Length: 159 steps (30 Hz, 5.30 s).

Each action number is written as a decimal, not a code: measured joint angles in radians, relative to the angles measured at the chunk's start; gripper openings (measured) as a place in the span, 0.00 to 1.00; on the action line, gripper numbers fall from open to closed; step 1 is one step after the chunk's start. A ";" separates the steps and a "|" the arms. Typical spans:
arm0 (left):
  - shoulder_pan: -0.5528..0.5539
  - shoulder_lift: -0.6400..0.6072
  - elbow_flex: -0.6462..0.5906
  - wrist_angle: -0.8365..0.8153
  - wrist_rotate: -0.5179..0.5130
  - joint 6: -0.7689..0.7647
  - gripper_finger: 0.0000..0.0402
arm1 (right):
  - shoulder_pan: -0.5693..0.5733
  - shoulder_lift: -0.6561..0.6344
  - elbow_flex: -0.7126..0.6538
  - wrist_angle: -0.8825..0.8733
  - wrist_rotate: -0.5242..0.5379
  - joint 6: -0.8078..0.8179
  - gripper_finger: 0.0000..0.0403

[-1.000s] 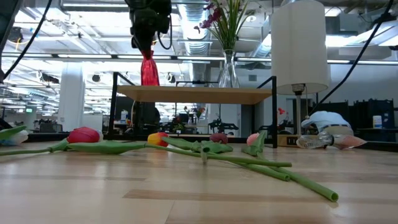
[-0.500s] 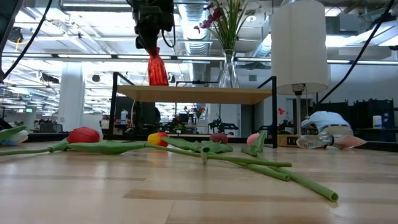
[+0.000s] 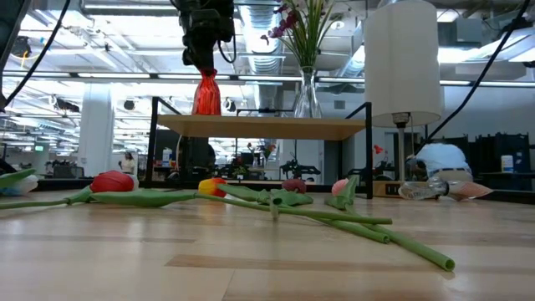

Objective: Pick and place flowers into a vace then onto a shelf
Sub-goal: Put the red vase on the shelf, then put the pink flower into the red vase on the shelf

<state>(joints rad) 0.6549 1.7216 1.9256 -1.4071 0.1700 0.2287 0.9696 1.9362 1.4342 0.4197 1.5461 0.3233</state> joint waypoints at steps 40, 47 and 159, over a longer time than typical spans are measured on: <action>-0.548 -0.717 -0.694 0.347 -0.027 -0.701 0.28 | -0.426 -0.086 0.002 -1.400 -1.196 1.266 0.25; -0.599 -0.794 -1.019 0.778 -0.077 -0.854 0.28 | -0.502 -0.083 0.002 -1.410 -1.246 1.372 0.26; -0.695 -0.439 -1.113 2.137 0.045 -0.723 0.28 | -0.444 -0.100 0.419 -1.248 -0.396 0.599 0.00</action>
<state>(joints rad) -0.0402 1.2822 0.8131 0.7304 0.2146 -0.4946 0.5255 1.8362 1.8535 -0.8285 1.1504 0.9222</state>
